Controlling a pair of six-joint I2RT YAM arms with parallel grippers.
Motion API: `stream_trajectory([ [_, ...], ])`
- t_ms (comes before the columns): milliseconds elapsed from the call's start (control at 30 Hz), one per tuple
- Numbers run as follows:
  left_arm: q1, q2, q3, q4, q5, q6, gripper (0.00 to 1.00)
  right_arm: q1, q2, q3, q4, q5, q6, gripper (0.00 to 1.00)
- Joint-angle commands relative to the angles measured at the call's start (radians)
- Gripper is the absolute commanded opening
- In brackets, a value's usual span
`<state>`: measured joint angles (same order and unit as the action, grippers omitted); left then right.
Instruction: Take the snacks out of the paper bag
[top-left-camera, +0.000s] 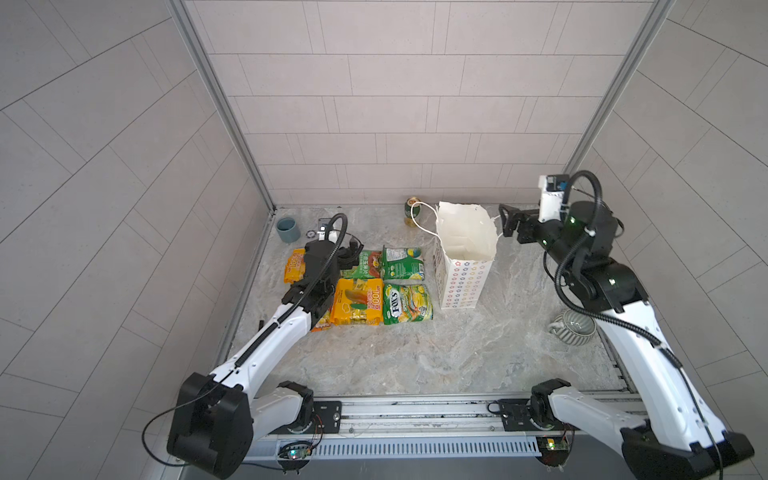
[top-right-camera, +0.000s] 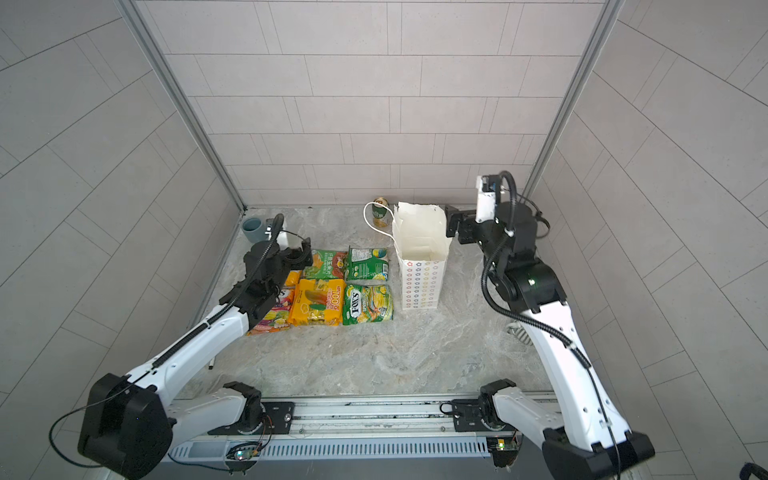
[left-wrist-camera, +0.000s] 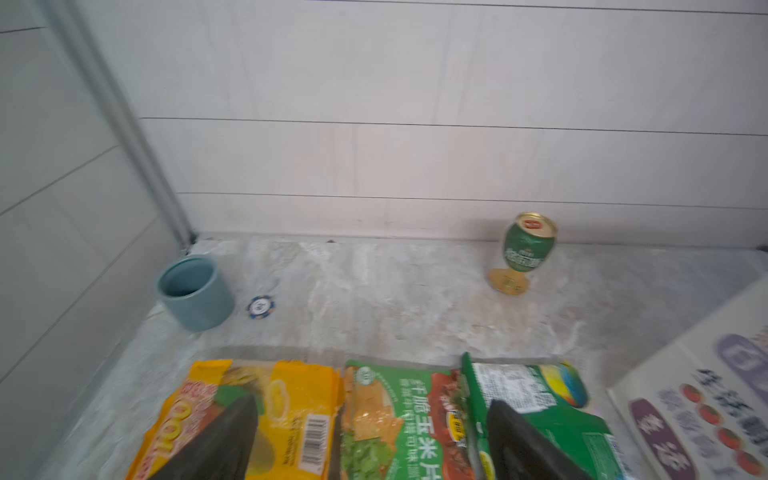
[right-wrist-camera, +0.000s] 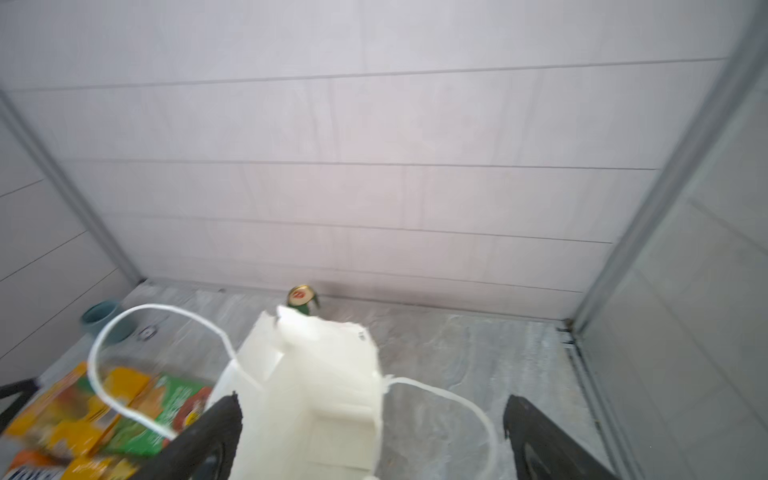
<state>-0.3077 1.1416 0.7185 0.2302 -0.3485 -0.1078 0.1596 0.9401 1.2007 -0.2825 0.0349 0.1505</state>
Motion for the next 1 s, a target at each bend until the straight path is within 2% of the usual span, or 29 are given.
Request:
stream_trajectory([
  [0, 0.041, -0.019, -0.065, 0.091, -0.336, 0.063, 0.98, -0.091, -0.143, -0.217, 0.384, 0.223, -0.035, 0.99],
  [33, 0.049, -0.021, -0.091, 0.123, -0.388, 0.069, 1.0, -0.129, -0.171, -0.29, 0.438, 0.255, -0.036, 1.0],
  [133, 0.077, -0.016, -0.165, 0.21, -0.42, 0.075, 1.0, -0.234, -0.165, -0.404, 0.51, 0.268, -0.012, 1.0],
  [233, 0.107, 0.029, -0.163, 0.178, -0.45, 0.069, 1.0, -0.277, -0.109, -0.481, 0.546, 0.34, 0.051, 1.0],
  [333, 0.149, 0.077, -0.181, 0.208, -0.404, 0.062, 1.0, -0.278, -0.053, -0.618, 0.685, 0.357, 0.053, 1.0],
  [467, 0.211, 0.137, -0.222, 0.289, -0.309, 0.028, 1.0, -0.277, 0.07, -0.712, 0.769, 0.38, 0.083, 0.99],
  [567, 0.237, 0.19, -0.229, 0.362, -0.279, 0.046, 1.0, -0.259, 0.166, -0.779, 0.879, 0.417, 0.077, 0.98],
  [600, 0.237, 0.191, -0.215, 0.331, -0.268, 0.049, 1.0, -0.255, 0.216, -0.802, 0.941, 0.423, 0.07, 0.98],
  [700, 0.246, 0.204, -0.22, 0.376, -0.267, 0.058, 1.0, -0.215, 0.345, -0.841, 1.084, 0.445, 0.032, 0.98],
  [833, 0.257, 0.187, -0.243, 0.398, -0.246, 0.028, 1.0, -0.11, 0.309, -0.797, 0.938, 0.491, -0.064, 0.96],
  [967, 0.257, 0.198, -0.215, 0.348, -0.244, 0.018, 1.0, -0.06, 0.323, -0.85, 1.019, 0.487, -0.064, 0.96],
])
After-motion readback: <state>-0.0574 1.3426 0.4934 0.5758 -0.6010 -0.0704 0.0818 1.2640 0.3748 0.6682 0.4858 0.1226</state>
